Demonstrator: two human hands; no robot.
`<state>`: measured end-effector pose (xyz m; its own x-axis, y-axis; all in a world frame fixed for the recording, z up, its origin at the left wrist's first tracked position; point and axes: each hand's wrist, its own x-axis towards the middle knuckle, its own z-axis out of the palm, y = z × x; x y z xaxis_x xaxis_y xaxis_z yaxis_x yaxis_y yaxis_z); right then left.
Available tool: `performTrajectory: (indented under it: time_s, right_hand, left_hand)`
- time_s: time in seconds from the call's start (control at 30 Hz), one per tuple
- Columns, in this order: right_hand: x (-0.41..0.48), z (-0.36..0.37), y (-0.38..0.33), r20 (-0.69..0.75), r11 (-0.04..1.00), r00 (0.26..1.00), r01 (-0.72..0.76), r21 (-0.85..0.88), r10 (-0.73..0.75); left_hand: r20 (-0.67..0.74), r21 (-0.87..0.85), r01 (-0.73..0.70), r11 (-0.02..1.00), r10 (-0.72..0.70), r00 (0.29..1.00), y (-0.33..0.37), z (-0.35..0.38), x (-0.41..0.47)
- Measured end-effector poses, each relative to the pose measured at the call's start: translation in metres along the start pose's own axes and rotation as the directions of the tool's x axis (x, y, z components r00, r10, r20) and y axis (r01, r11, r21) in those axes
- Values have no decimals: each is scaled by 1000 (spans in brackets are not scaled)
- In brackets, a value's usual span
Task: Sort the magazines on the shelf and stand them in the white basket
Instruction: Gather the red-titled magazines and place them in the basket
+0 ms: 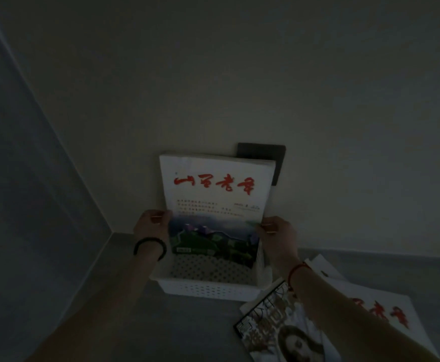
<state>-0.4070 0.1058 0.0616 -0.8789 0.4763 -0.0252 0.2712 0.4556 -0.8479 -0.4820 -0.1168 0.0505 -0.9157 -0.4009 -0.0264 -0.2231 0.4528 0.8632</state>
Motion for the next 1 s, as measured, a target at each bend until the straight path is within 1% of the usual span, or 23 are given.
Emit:
performTrajectory:
  time_s: [0.03,0.1,0.17,0.23,0.27,0.3,0.37,0.43,0.47,0.5,0.53,0.57,0.6,0.67,0.7,0.73,0.77,0.83,0.87,0.93,0.97,1.0]
  right_hand:
    - [-2,-5,0,8,1000,1000,-3,14,2]
    - [-10,-21,6,16,994,1000,-16,104,15]
    - [-21,-47,23,-2,985,1000,16,175,-16]
    - [-37,-82,50,-76,977,996,55,204,-40]
    - [-48,-102,66,-119,981,993,41,192,-18]
    - [-60,-121,82,-162,984,986,3,180,27]
    - [-87,-157,116,-217,979,964,-118,168,154]
    - [-115,-184,144,-216,963,941,-235,130,259]
    - [-129,-194,154,-199,964,943,-260,61,267]
    - [-141,-202,163,-170,968,956,-248,-22,241]
    - [-152,-209,171,-128,969,967,-230,-86,218]
    - [-160,-215,181,-89,965,971,-233,-117,224]
    - [-167,-220,190,-48,953,961,-277,-124,273]
    - [-178,-227,209,35,907,912,-400,-129,408]
    - [-181,-228,218,73,883,884,-449,-139,461]
    - [-183,-229,226,102,864,860,-488,-124,500]
    - [-184,-228,233,119,858,850,-505,-91,513]
    - [-184,-227,246,111,861,855,-508,-19,507]
    - [-183,-228,252,86,870,866,-493,-30,493]
    - [-183,-234,264,38,884,890,-445,-143,454]
    - [-183,-238,267,45,885,891,-441,-150,452]
    - [-184,-242,269,81,883,883,-450,-136,462]
  left_hand:
    - [-17,-4,-12,1000,12,1000,2,-2,-6]
    - [-32,-34,-104,994,103,994,8,-6,-26]
    - [3,-171,-234,957,238,971,16,-11,-61]
    - [56,-342,-321,883,360,931,18,-12,-109]
    - [104,-419,-319,850,394,913,15,-10,-135]
    - [181,-472,-268,840,390,903,9,-5,-163]
    - [348,-498,-95,862,298,889,-2,12,-216]
    - [497,-420,68,905,166,852,-12,37,-259]
    - [588,-367,173,914,84,805,-16,49,-277]
    - [676,-315,284,906,4,737,-19,61,-291]
    - [737,-270,381,885,-64,672,-21,71,-303]
    - [767,-241,457,856,-120,630,-21,79,-312]
    - [777,-241,521,819,-158,609,-22,85,-320]
    - [810,-274,637,721,-183,556,-20,94,-332]
    - [824,-279,665,693,-183,536,-19,97,-337]
    - [821,-276,662,697,-188,539,-18,100,-340]
    - [803,-268,640,720,-200,562,-16,102,-342]
    - [753,-222,553,803,-219,621,-15,107,-341]
    - [741,-191,515,836,-221,634,-14,110,-339]
    - [752,-159,489,858,-216,623,-12,112,-341]
    - [768,-150,457,877,-188,612,-10,113,-345]
    - [776,-118,393,912,-162,609,-10,114,-350]
